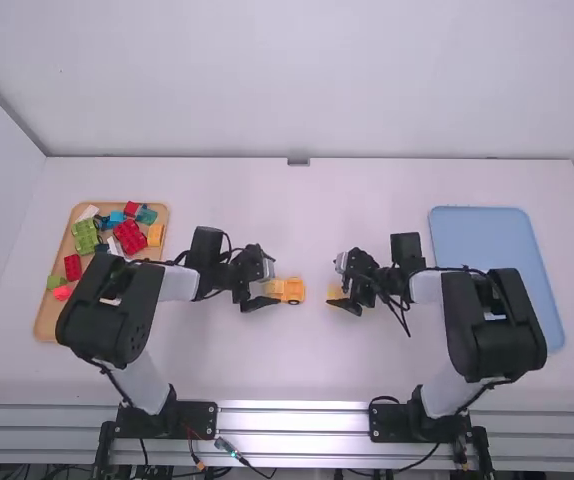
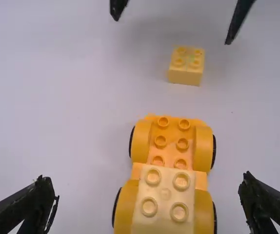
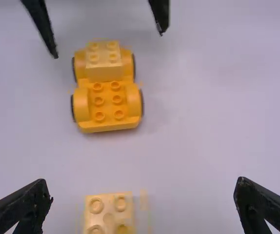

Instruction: Assemble lego blocks to make yellow taxi

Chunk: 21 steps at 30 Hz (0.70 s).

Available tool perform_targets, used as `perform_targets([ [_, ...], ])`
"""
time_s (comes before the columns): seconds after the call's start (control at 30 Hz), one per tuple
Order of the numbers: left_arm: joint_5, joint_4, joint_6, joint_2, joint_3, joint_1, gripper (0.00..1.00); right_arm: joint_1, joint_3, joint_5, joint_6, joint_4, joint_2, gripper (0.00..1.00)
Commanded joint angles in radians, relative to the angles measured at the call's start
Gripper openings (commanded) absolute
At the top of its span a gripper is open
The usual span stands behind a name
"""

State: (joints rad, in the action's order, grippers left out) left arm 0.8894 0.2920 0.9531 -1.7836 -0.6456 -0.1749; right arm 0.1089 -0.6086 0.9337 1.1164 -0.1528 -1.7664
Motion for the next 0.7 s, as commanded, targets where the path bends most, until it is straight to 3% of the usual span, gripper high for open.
perform_targets([
  [0.0,0.011,-0.027,-0.003,0.033,-0.008,-0.001,0.99,-0.006,0.015,0.061,0.014,-0.004,-0.036,0.99],
  [0.17,0.011,-0.075,0.073,0.027,-0.015,-0.001,0.99,0.004,0.014,0.056,0.038,-0.005,-0.076,0.99],
  [0.43,0.047,0.022,0.065,-0.053,-0.015,-0.001,0.99,0.002,-0.010,0.049,0.040,0.000,-0.150,0.98],
  [0.67,0.061,0.035,0.065,-0.064,-0.015,-0.001,0.99,0.002,-0.026,0.037,0.040,0.002,-0.175,0.75],
])
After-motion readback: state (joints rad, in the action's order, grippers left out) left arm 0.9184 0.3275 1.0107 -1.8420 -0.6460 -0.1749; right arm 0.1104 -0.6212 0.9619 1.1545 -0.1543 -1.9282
